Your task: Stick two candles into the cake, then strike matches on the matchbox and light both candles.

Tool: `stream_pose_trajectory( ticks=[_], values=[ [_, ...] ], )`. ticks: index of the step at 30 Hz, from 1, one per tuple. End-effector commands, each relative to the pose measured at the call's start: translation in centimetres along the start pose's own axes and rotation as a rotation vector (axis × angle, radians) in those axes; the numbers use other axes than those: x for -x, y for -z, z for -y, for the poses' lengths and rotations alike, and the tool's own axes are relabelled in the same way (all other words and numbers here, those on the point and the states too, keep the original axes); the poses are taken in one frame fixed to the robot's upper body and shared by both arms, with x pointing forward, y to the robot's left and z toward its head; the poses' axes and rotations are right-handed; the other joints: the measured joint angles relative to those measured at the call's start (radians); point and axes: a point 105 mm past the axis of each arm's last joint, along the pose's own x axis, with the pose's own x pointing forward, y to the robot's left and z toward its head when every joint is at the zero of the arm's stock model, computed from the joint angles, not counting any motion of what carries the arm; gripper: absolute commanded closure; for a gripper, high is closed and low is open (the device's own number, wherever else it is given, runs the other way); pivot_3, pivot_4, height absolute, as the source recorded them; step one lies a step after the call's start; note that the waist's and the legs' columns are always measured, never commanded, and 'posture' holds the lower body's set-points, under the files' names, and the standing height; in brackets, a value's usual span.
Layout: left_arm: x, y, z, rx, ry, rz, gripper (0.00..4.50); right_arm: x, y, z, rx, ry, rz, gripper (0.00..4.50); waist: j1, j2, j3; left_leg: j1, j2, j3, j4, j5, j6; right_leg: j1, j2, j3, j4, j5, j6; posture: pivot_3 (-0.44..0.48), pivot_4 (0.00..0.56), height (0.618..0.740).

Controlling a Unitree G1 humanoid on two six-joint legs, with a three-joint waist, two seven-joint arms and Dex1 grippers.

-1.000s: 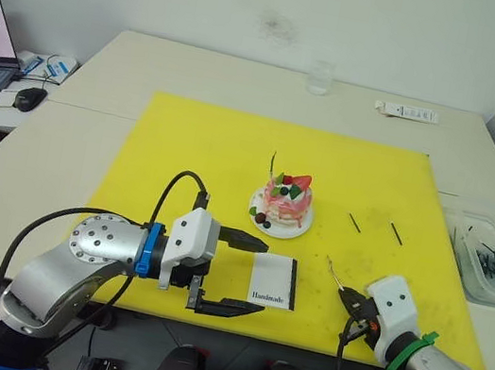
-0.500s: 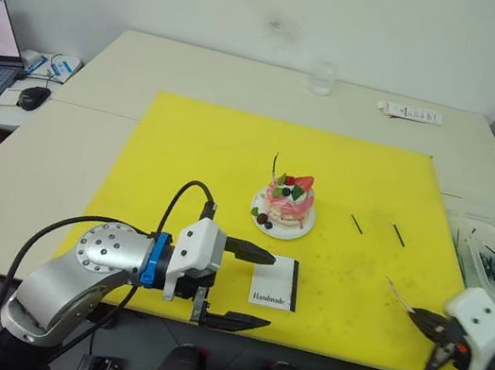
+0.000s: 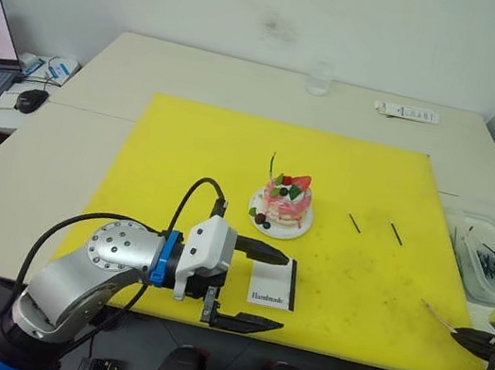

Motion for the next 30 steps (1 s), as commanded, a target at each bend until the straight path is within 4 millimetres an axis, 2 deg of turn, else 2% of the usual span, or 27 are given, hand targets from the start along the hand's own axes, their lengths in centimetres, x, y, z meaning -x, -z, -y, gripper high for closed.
stream_pose_trajectory(
  ticks=[1, 3, 6, 9, 14, 16, 19, 24, 30],
  values=[
    [-0.4, -0.6, 0.3, -0.027, 0.018, 0.013, 0.0, 0.0, 0.2, 0.1, -0.001, -0.005, -0.022, 4.26, 0.001, 0.0, 0.0, 0.0, 0.0, 0.0, 0.0, 0.0, 0.0, 0.0, 0.0, 0.0, 0.0, 0.0, 0.0, 0.0, 0.15, 0.738],
    [-0.4, -0.5, 0.4, -0.027, 0.019, 0.009, 0.0, -0.2, 0.0, 0.3, 0.002, 0.002, -0.006, 3.82, 0.001, 0.0, 0.0, 0.0, -0.001, 0.0, 0.0, 0.0, 0.0, 0.0, 0.0, 0.0, 0.0, 0.0, 0.0, 0.0, 0.15, 0.738],
    [-0.4, -0.6, 0.3, -0.024, 0.019, 0.012, 0.0, -0.3, -0.5, 0.6, 0.029, 0.02, 0.016, 2.79, 0.001, 0.0, 0.0, 0.0, -0.001, 0.001, 0.0, 0.0, 0.0, 0.001, 0.0, 0.0, -0.001, 0.0, 0.001, 0.0, 0.15, 0.738],
    [-0.5, -0.7, 0.5, -0.022, 0.042, 0.02, 0.0, 0.8, -1.5, 1.2, 0.08, 0.041, 0.036, 1.75, 0.001, 0.0, 0.0, 0.001, -0.001, 0.0, 0.0, 0.0, 0.0, 0.002, 0.0, 0.0, 0.0, 0.0, 0.001, 0.0, 0.15, 0.738],
    [-1.2, -0.6, 0.8, -0.057, 0.098, 0.024, 0.0, 2.3, -2.5, 1.4, 0.138, 0.042, 0.007, 1.75, 0.001, 0.001, 0.0, 0.001, -0.001, 0.001, 0.0, 0.0, 0.0, 0.002, 0.0, 0.0, -0.001, 0.0, 0.001, 0.0, 0.15, 0.738],
    [-1.9, -0.8, 0.5, -0.071, 0.106, 0.041, 0.0, 2.5, -2.7, 1.0, 0.135, 0.014, -0.096, 1.75, 0.001, 0.001, 0.0, 0.002, -0.001, 0.0, 0.0, 0.0, 0.0, 0.003, 0.0, 0.0, -0.001, 0.0, 0.001, 0.0, 0.15, 0.738],
    [-2.7, -0.6, 0.3, -0.09, 0.117, 0.051, 0.0, 2.1, -3.3, 0.4, 0.121, -0.017, -0.209, 1.75, 0.0, 0.002, 0.0, 0.002, -0.001, 0.001, 0.001, 0.0, 0.0, 0.003, 0.0, 0.0, -0.001, 0.0, 0.001, 0.0, 0.15, 0.738],
    [-3.3, 0.6, 0.6, -0.096, 0.118, 0.051, 0.0, 1.2, -4.2, 0.2, 0.061, -0.045, -0.292, 1.75, -0.001, 0.001, 0.0, 0.002, -0.001, 0.0, 0.0, 0.0, 0.0, 0.003, 0.0, 0.0, -0.001, 0.0, 0.0, 0.0, 0.15, 0.738],
    [-3.4, 0.9, 1.1, -0.103, 0.107, 0.061, 0.0, -0.3, -3.3, 0.5, 0.089, -0.067, -0.362, 1.75, 0.002, 0.001, 0.0, 0.0, -0.001, 0.0, 0.0, 0.0, 0.0, 0.002, 0.0, -0.001, -0.002, -0.002, 0.002, 0.0, 0.15, 0.738]
  ],
)
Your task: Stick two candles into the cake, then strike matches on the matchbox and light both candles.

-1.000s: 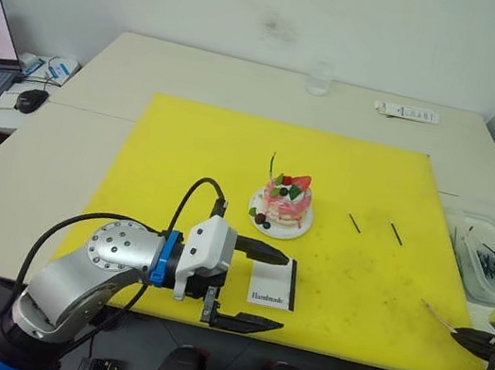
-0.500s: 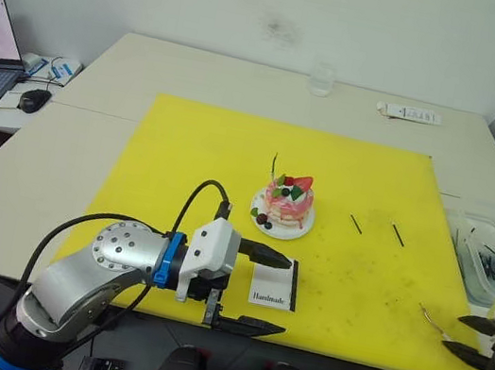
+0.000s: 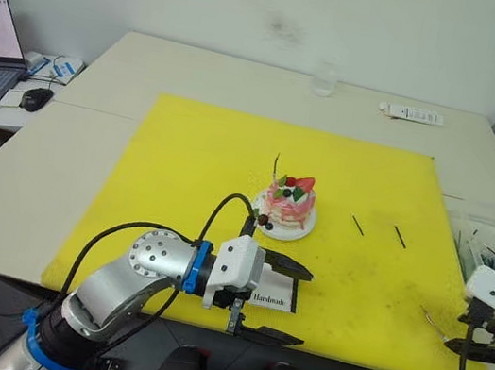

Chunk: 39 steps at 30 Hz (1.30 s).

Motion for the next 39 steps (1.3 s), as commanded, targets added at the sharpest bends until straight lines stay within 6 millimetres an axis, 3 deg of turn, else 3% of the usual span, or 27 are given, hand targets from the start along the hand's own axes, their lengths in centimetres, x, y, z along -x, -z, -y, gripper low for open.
stream_pose_trajectory(
  ticks=[1, 15, 23, 27, 30, 34, 39],
  values=[
    [-0.4, -0.9, 0.6, -0.049, 0.014, 0.03, 0.0, -0.4, 0.3, 0.8, 0.015, 0.024, -0.034, 1.75, -0.001, 0.0, 0.0, 0.0, 0.0, 0.0, 0.0, 0.0, 0.0, 0.0, 0.0, 0.0, 0.0, 0.0, 0.0, 0.0, 0.15, 0.738],
    [-1.1, -0.6, 0.9, -0.068, 0.076, 0.075, 0.0, -1.7, -0.2, 0.7, -0.004, -0.029, -0.027, 1.75, -0.002, 0.001, 0.0, 0.001, 0.0, 0.001, 0.0, 0.0, 0.0, 0.0, 0.0, 0.001, 0.001, 0.0, 0.0, 0.0, 0.15, 0.738],
    [-0.9, -0.9, 0.9, -0.081, 0.081, 0.063, 0.0, -1.9, -0.4, 0.3, -0.023, -0.036, -0.01, 4.49, -0.002, 0.001, 0.0, 0.001, 0.0, 0.001, 0.0, 0.0, 0.0, 0.0, 0.0, 0.001, 0.001, 0.001, 0.001, 0.0, 0.15, 0.738],
    [-0.3, -0.8, 0.9, -0.079, 0.066, 0.04, 0.0, -1.4, -0.8, 0.3, -0.027, -0.028, 0.015, 4.49, -0.002, 0.001, 0.0, 0.001, 0.001, 0.0, 0.0, 0.0, 0.0, 0.0, 0.0, 0.0, 0.001, 0.001, 0.002, 0.0, 0.15, 0.738],
    [0.5, -0.3, 0.4, -0.066, 0.023, 0.016, 0.0, -0.1, -2.4, 0.5, -0.018, -0.016, 0.089, 4.49, -0.003, 0.001, 0.0, 0.001, 0.001, 0.001, 0.0, 0.0, 0.0, 0.0, 0.0, 0.001, 0.001, 0.001, 0.002, 0.0, 0.15, 0.738],
    [2.3, 0.3, -0.8, -0.01, -0.098, 0.008, 0.0, 2.2, -5.9, 0.3, 0.03, 0.006, 0.254, 4.49, -0.005, 0.001, 0.0, 0.001, 0.001, 0.001, 0.0, 0.0, 0.0, -0.001, 0.0, 0.001, 0.001, 0.001, 0.002, 0.0, 0.15, 0.738],
    [5.4, 0.5, -2.0, 0.081, -0.271, -0.002, 0.0, 4.8, -13.3, -1.2, 0.056, -0.031, 0.709, 4.49, -0.007, -0.002, 0.001, 0.001, 0.003, -0.001, 0.0, 0.0, 0.0, -0.001, 0.0, 0.0, 0.002, 0.003, 0.005, 0.0, 0.15, 0.738]
  ],
)
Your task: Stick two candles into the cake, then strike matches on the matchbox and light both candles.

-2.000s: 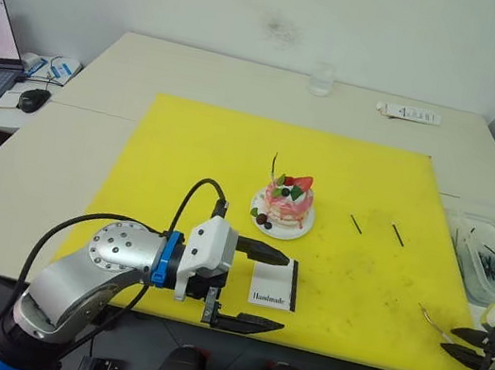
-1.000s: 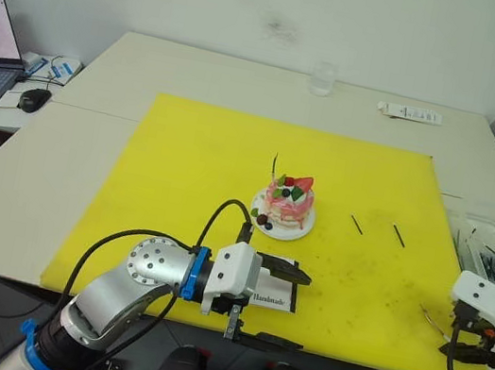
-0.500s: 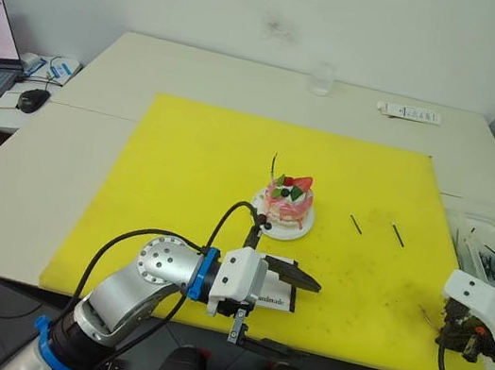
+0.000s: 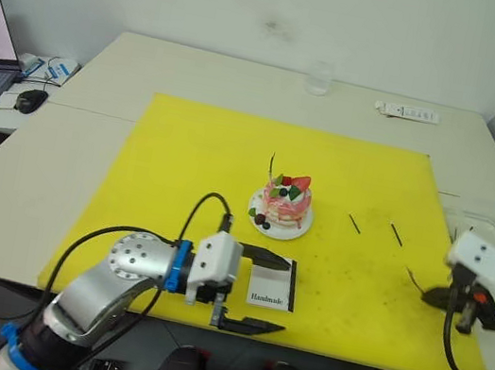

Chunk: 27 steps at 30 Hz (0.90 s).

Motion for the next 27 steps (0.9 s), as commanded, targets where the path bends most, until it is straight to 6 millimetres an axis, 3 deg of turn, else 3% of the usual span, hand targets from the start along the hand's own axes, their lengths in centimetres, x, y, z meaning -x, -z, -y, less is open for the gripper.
stream_pose_trajectory(
  ticks=[1, 5, 7, 10, 15, 27],
  values=[
    [1.6, -1.0, -0.9, 0.014, -0.101, 0.02, 0.0, -0.9, -5.5, -1.2, 0.034, -0.011, 0.321, 4.49, -0.002, -0.001, 0.001, 0.0, 0.0, 0.0, 0.0, 0.0, 0.0, 0.0, 0.0, 0.0, 0.0, 0.0, 0.0, 0.0, 0.15, 0.738],
    [2.5, -1.4, -2.7, 0.005, -0.234, 0.044, 0.0, -2.9, -10.9, -1.9, 0.024, 0.028, 0.746, 4.49, -0.001, -0.001, 0.001, -0.001, 0.0, -0.001, -0.001, 0.0, 0.0, 0.0, 0.0, -0.001, 0.0, 0.001, 0.001, 0.0, 0.15, 0.738],
    [2.8, -1.4, -3.3, 0.009, -0.265, 0.052, 0.0, -3.6, -12.3, -2.7, 0.015, 0.003, 0.897, 4.49, 0.004, -0.001, 0.001, -0.003, -0.001, 0.0, -0.001, 0.0, 0.0, -0.003, 0.001, 0.0, 0.0, 0.001, 0.001, 0.0, 0.15, 0.738],
    [2.8, -1.7, -3.3, -0.017, -0.262, 0.053, 0.0, -5.7, -12.1, -3.0, -0.012, 0.043, 0.903, 4.49, 0.006, -0.001, 0.0, -0.011, -0.003, 0.0, 0.0, 0.0, 0.0, -0.01, 0.0, 0.0, 0.001, 0.001, 0.002, 0.0, 0.15, 0.738],
    [2.5, -2.4, -3.1, -0.011, -0.252, 0.078, 0.0, -8.1, -11.7, -3.1, -0.007, 0.104, 0.993, 4.49, 0.0, -0.001, 0.0, -0.011, -0.003, 0.002, 0.001, 0.0, 0.0, -0.01, 0.0, 0.002, 0.001, 0.003, 0.002, 0.0, 0.15, 0.738],
    [2.5, -2.7, -3.6, -0.027, -0.239, 0.063, 0.0, -10.5, -10.6, -2.0, -0.001, 0.21, 1.035, 4.49, 0.0, -0.001, 0.0, -0.007, -0.001, 0.002, 0.0, 0.001, 0.0, -0.009, 0.002, 0.002, 0.003, 0.004, 0.001, 0.0, 0.15, 0.738]
  ],
)
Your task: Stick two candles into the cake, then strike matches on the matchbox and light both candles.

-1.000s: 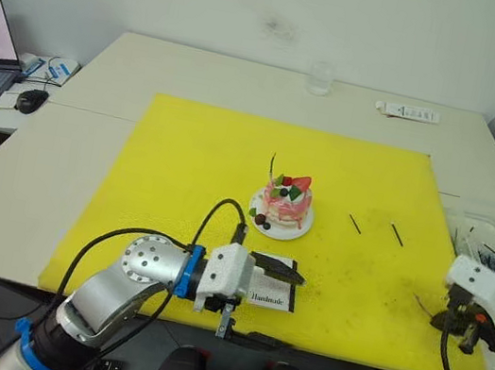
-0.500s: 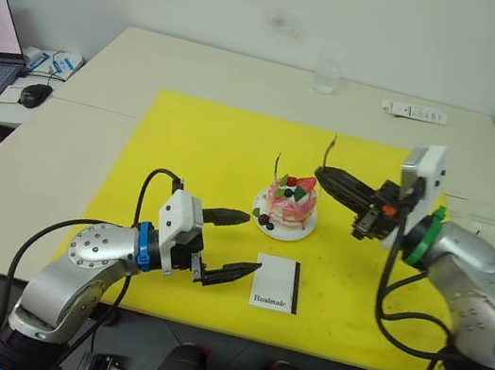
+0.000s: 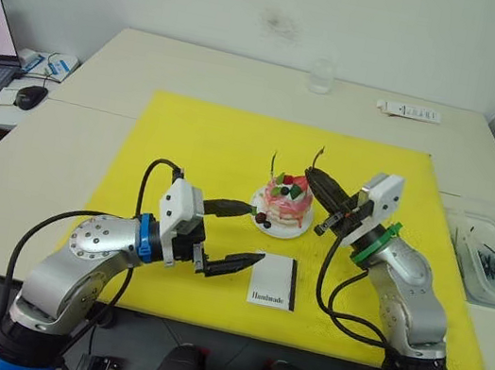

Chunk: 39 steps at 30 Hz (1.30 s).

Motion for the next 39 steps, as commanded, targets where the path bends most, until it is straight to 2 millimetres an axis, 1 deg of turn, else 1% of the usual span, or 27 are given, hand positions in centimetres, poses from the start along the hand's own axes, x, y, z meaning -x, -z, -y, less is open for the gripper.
stream_pose_trajectory(
  ticks=[1, 11, 18, 26, 31, 35, 39],
  values=[
    [0.1, -0.9, 0.2, -0.036, 0.016, 0.017, 0.0, -0.1, -0.6, -0.2, 0.026, 0.01, 0.043, 4.49, 0.0, 0.0, 0.0, 0.0, 0.0, 0.0, 0.0, 0.0, 0.0, 0.0, 0.0, 0.0, 0.0, 0.0, 0.0, 0.0, 0.15, 0.738],
    [0.1, -1.3, 0.2, -0.042, 0.028, 0.008, 0.0, 0.3, 1.1, 0.4, 0.045, 0.057, 0.015, 4.49, 0.0, 0.0, 0.0, 0.0, 0.0, 0.0, 0.0, 0.0, 0.0, 0.0, -0.001, 0.0, 0.0, 0.0, 0.0, 0.0, 0.15, 0.738],
    [0.0, -1.3, 0.2, -0.043, 0.037, 0.004, 0.0, 0.5, 1.6, 0.6, 0.047, 0.078, 0.017, 4.49, 0.0, 0.0, 0.0, 0.0, 0.0, 0.0, 0.0, 0.0, 0.0, 0.0, -0.001, 0.0, 0.0, 0.0, 0.0, 0.0, 0.15, 0.738],
    [-0.3, -1.3, 0.4, -0.037, 0.045, 0.007, 0.0, 1.1, 3.2, 0.5, 0.015, 0.11, -0.009, 4.49, 0.0, 0.0, 0.0, 0.0, 0.0, 0.0, 0.0, 0.0, 0.0, 0.0, -0.001, 0.0, 0.0, 0.0, 0.0, 0.0, 0.15, 0.738],
    [-0.4, -1.2, 0.6, -0.035, 0.053, 0.004, 0.0, 1.4, 3.9, 0.4, -0.007, 0.137, -0.012, 4.49, 0.0, 0.0, 0.0, 0.0, 0.0, 0.0, 0.0, 0.0, 0.0, 0.0, -0.001, 0.0, 0.0, 0.0, 0.0, 0.0, 0.15, 0.738],
    [-0.5, -1.4, 0.7, -0.032, 0.052, 0.006, 0.0, 1.4, 4.6, -0.2, -0.027, 0.131, -0.027, 4.49, 0.0, 0.0, 0.0, 0.001, 0.0, 0.0, 0.0, 0.0, 0.0, 0.0, -0.001, 0.0, 0.001, 0.0, 0.0, 0.0, 0.15, 0.738],
    [-0.5, -1.3, 0.7, -0.028, 0.05, 0.004, 0.0, 1.3, 4.8, -0.6, -0.035, 0.113, -0.033, 4.49, 0.0, 0.0, 0.0, 0.001, 0.0, 0.0, 0.0, 0.0, 0.0, 0.0, -0.001, 0.001, 0.0, 0.0, 0.0, 0.0, 0.15, 0.738]
  ],
)
